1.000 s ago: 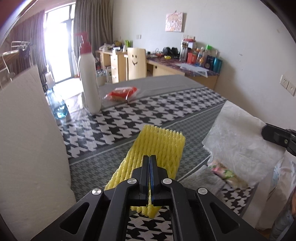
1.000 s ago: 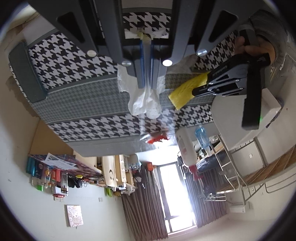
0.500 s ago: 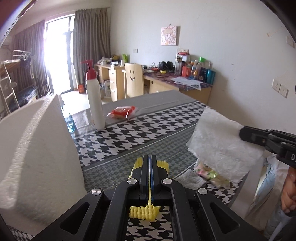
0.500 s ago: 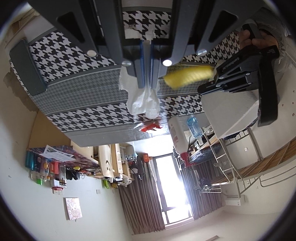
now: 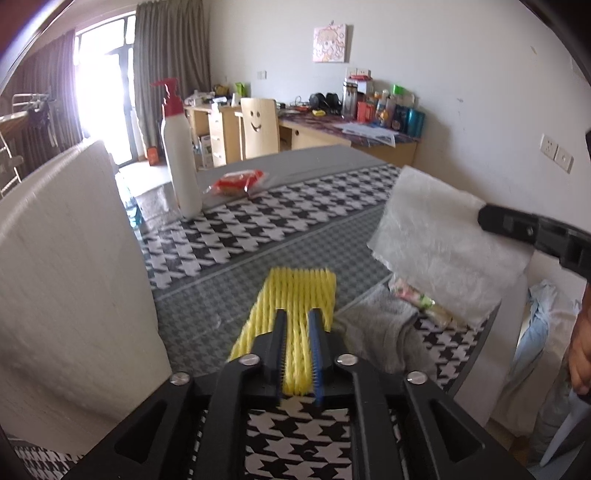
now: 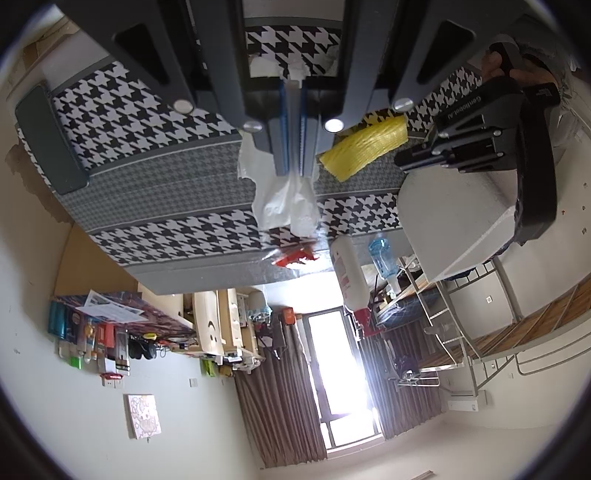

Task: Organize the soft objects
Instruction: 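Lift yellow foam net with left gripper while right gripper lifts white tissue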

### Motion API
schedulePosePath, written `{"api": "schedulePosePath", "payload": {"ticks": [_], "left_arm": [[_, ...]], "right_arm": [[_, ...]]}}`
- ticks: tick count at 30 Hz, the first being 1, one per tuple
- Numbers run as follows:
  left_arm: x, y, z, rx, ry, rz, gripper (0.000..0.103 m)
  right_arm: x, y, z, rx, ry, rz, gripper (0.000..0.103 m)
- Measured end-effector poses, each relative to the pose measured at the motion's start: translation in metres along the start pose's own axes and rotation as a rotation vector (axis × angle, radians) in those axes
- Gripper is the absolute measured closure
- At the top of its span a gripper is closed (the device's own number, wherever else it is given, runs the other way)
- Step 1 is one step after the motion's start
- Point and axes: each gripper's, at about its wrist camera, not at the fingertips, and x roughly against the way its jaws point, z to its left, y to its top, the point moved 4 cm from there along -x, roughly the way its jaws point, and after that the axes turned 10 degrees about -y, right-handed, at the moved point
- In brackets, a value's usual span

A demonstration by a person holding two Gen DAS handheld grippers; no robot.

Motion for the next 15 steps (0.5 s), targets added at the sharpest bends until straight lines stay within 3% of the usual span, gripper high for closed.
{"api": "schedulePosePath", "payload": {"ticks": [3, 12, 15], "left_arm": [[-0.001, -0.007, -0.004, -0.019, -0.006, 0.006, 0.055], [-0.011, -0.019, -0.011, -0.052, -0.007, 0.051, 0.054], [-0.015, -0.022, -0.009, -0.064, 0.023, 0.072, 0.054]], "right_arm": [[-0.002, -0.001, 0.0, -0.002, 0.0, 0.008, 0.095], [-0.005, -0.004, 0.003, -0.003, 0.007, 0.02, 0.095], [-0.005, -0.004, 0.002, -0.005, 0.009, 0.02, 0.095]]}}
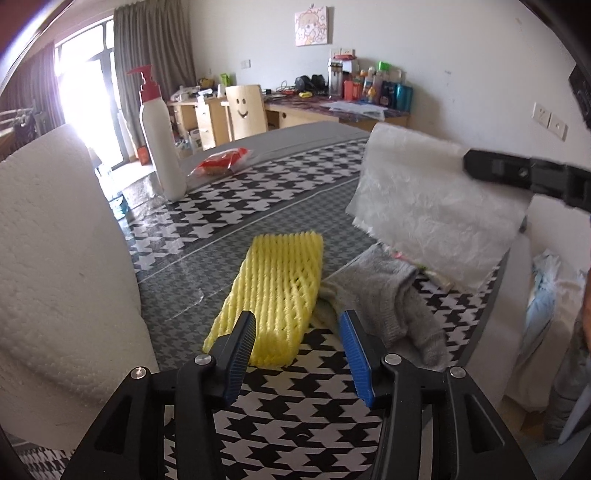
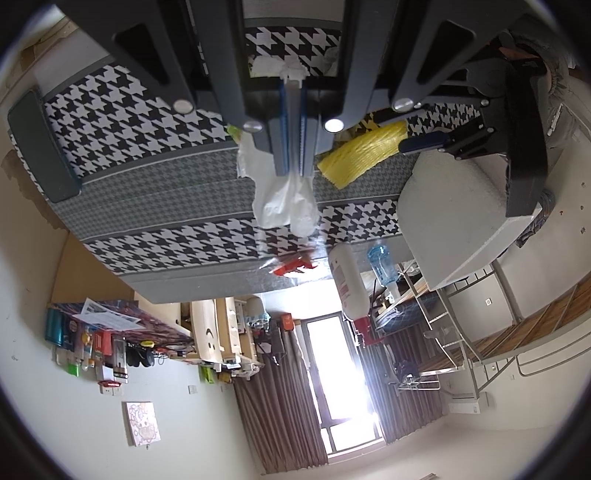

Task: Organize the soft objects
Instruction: 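Lift yellow foam net with left gripper while right gripper lifts white tissue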

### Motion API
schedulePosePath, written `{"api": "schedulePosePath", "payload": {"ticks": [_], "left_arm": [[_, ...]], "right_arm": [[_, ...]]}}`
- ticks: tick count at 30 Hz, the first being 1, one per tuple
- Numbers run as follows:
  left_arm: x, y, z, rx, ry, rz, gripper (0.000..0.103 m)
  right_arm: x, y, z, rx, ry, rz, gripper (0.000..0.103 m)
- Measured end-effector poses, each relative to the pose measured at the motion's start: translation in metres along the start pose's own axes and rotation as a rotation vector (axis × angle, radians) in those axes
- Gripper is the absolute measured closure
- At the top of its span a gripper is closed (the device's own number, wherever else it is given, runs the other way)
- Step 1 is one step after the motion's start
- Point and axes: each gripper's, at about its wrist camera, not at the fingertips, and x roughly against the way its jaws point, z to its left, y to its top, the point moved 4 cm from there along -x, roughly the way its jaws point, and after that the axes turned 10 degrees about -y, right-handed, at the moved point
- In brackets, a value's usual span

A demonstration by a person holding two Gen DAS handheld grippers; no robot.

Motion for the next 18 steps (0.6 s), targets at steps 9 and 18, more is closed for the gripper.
{"api": "schedulePosePath", "payload": {"ticks": [9, 18], "left_arm": [[-0.008, -0.003, 0.012, 0.031, 0.045, 0.026, 0.092], [0.019, 0.009, 0.009, 0.037, 0.012, -0.065, 0.093]], "right_arm": [[-0.001, -0.001, -0.001, -0.003, 0.003, 0.002, 0.095], [0.0, 0.0, 0.001, -0.005, 0.001, -0.001, 0.095]]}}
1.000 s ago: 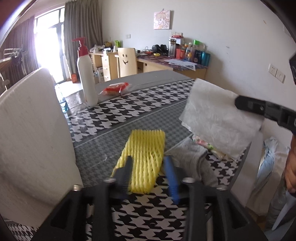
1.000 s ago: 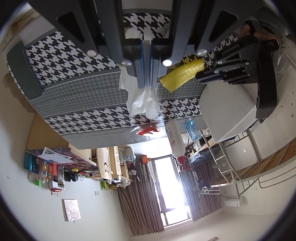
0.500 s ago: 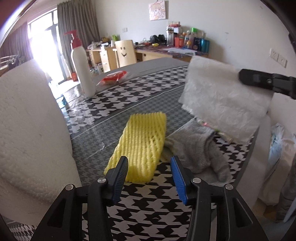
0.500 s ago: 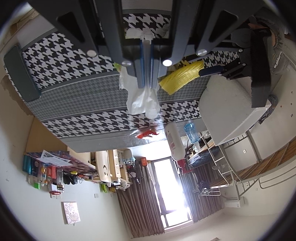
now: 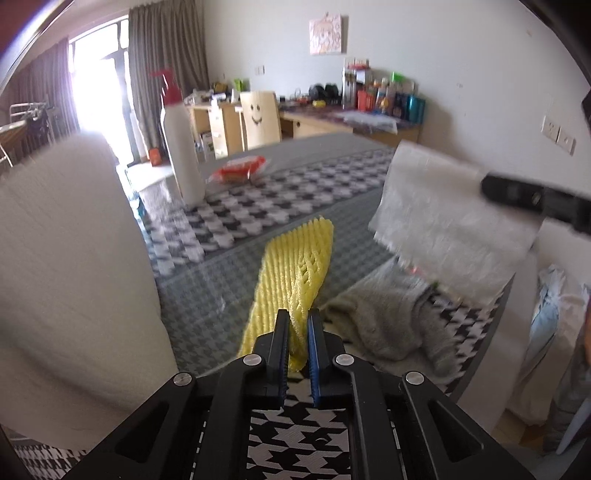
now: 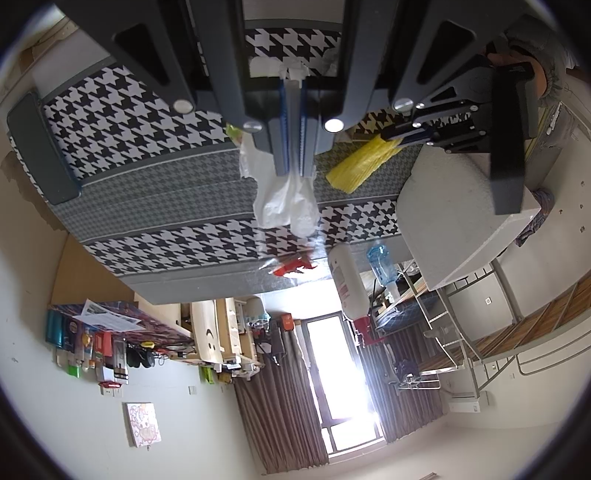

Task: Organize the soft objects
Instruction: 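Lift yellow foam net with left gripper while right gripper lifts white tissue, then carry yellow foam net and white tissue over the white foam box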

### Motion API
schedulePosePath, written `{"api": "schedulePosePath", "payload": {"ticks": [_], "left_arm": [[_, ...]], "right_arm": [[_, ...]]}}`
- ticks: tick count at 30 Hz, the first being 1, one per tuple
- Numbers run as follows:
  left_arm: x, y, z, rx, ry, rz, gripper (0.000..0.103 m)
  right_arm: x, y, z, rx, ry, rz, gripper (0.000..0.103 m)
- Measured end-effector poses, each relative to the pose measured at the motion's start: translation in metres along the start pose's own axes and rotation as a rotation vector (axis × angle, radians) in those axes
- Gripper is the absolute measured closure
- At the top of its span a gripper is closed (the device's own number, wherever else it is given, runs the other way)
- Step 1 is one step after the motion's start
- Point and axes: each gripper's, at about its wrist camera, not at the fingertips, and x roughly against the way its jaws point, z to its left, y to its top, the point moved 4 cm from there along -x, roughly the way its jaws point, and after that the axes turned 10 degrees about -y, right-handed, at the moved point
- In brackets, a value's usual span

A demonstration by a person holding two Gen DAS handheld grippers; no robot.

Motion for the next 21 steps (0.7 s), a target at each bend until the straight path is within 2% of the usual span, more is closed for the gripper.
{"api": "schedulePosePath", "payload": {"ticks": [8, 21], "left_arm": [[0.036, 0.019, -0.005, -0.002, 0.006, -0.097, 0.093], [0.071, 0.039, -0.003, -0.008, 0.017, -0.199, 0.093]], "right_arm": [[0.006, 0.005, 0.007, 0.006, 0.01, -0.02, 0.095], [0.024, 0.022, 0.021, 0.035, 0.017, -0.083, 0.095]]}}
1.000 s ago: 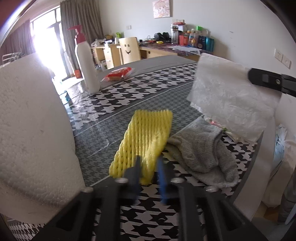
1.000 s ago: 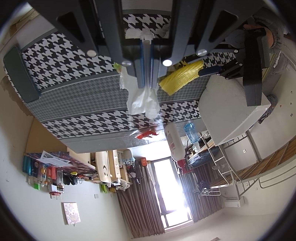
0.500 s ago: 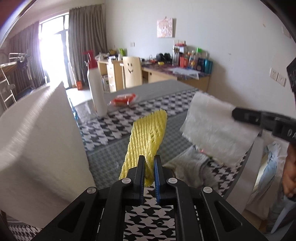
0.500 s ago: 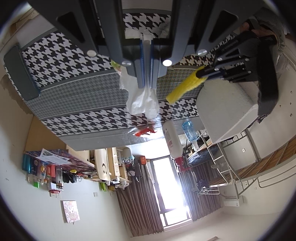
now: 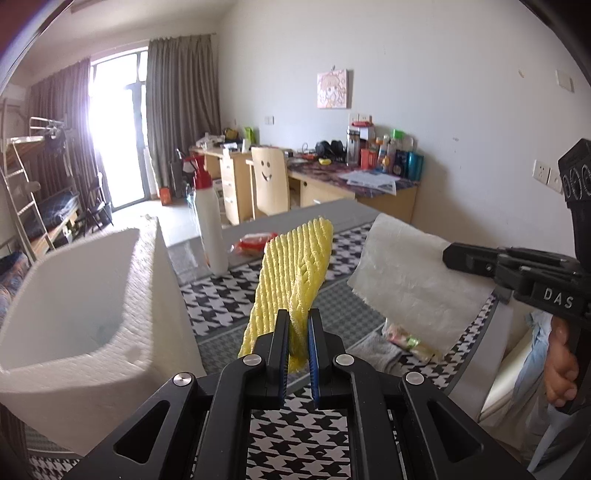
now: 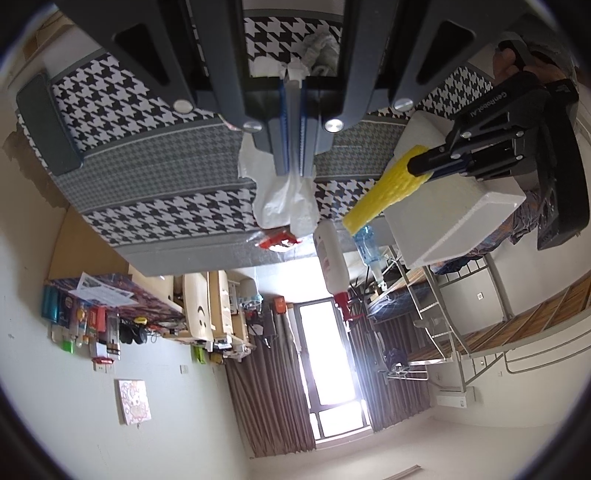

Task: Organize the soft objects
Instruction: 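Carry yellow foam net and white tissue over the white foam box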

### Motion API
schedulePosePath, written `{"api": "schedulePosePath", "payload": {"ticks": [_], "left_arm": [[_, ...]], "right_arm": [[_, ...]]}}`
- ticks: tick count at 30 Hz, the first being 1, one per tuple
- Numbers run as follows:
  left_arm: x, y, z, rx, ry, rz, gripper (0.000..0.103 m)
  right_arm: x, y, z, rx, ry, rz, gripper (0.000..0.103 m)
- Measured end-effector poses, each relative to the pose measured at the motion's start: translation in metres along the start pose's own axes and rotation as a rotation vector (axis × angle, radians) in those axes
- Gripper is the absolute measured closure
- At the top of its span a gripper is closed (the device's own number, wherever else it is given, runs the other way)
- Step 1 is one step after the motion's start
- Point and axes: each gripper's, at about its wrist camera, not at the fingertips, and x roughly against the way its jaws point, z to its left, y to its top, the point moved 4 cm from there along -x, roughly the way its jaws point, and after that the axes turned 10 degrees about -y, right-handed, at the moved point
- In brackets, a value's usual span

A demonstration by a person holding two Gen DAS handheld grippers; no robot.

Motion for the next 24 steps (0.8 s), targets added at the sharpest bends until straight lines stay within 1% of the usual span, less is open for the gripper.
{"api": "schedulePosePath", "payload": {"ticks": [13, 24], "left_arm": [[0.024, 0.008, 0.007, 0.005, 0.02, -0.056, 0.093], [0.039, 0.015, 0.015, 0.017, 0.027, -0.105, 0.093]], "right_arm": [[0.009, 0.015, 0.016, 0.037, 0.025, -0.059, 0.095], [0.006, 0.026, 0.027, 0.055, 0.041, -0.076, 0.095]]}}
